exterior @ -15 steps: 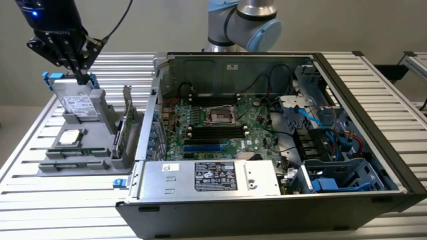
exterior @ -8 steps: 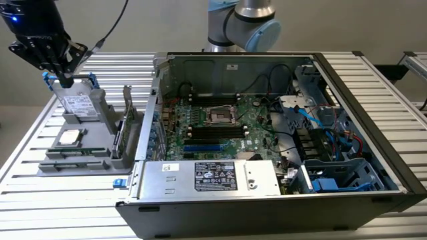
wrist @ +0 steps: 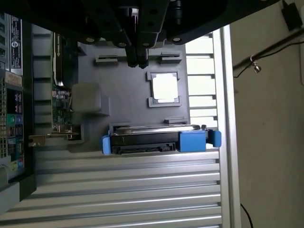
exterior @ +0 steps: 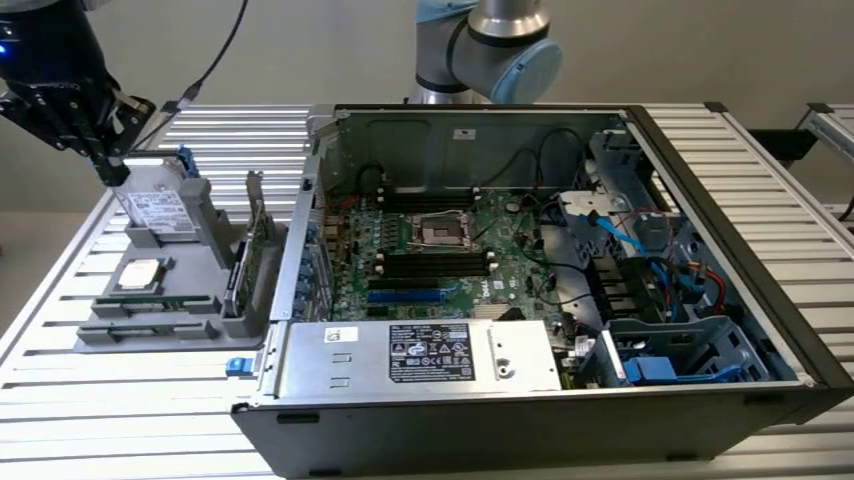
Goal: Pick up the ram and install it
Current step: 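Reach for the ram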
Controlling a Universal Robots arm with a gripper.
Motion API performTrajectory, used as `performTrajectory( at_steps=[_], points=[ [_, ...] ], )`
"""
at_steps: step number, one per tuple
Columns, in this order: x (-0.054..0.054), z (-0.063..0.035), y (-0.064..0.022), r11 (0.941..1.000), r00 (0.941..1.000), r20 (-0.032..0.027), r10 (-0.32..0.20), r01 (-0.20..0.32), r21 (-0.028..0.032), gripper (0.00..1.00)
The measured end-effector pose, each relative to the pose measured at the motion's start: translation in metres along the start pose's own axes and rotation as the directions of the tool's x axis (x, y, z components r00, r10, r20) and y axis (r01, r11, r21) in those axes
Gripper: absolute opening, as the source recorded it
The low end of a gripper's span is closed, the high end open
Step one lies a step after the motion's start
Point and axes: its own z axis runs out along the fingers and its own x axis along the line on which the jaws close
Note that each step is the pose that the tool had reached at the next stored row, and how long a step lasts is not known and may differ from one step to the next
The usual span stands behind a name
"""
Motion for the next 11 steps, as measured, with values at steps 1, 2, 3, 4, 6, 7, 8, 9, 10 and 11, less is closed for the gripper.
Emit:
performTrajectory(
  at_steps=[1,2,3,4,6,7,8,9,10,11],
  points=[
    [0.0,-0.0001,-0.0033,1.0,1.0,0.0,0.0,0.0,-0.0003,0.1],
    [0.001,-0.0002,-0.0068,1.0,1.0,0.0,-0.001,0.001,-0.0006,0.1],
    [0.001,-0.0003,-0.0103,1.0,1.0,0.0,-0.001,0.001,-0.001,0.1],
    [0.002,-0.0004,-0.0138,1.0,1.0,0.0,-0.002,0.002,-0.0012,0.1],
    [0.002,-0.0007,-0.0213,1.0,1.0,0.0,-0.002,0.002,-0.0021,0.1],
    [0.002,-0.0009,-0.0249,1.0,1.0,0.0002,-0.003,0.003,-0.0028,0.1],
    [0.001,-0.0011,-0.0286,1.0,1.0,0.0001,-0.003,0.003,-0.0038,0.1],
    [0.001,-0.0013,-0.0322,1.0,1.0,0.0,-0.003,0.003,-0.0054,0.1],
    [0.001,-0.0014,-0.0356,1.0,1.0,-0.0002,-0.003,0.003,-0.0079,0.1],
    [0.001,-0.0014,-0.037,0.9999,1.0,-0.0003,-0.003,0.003,-0.0116,0.1]
  ],
)
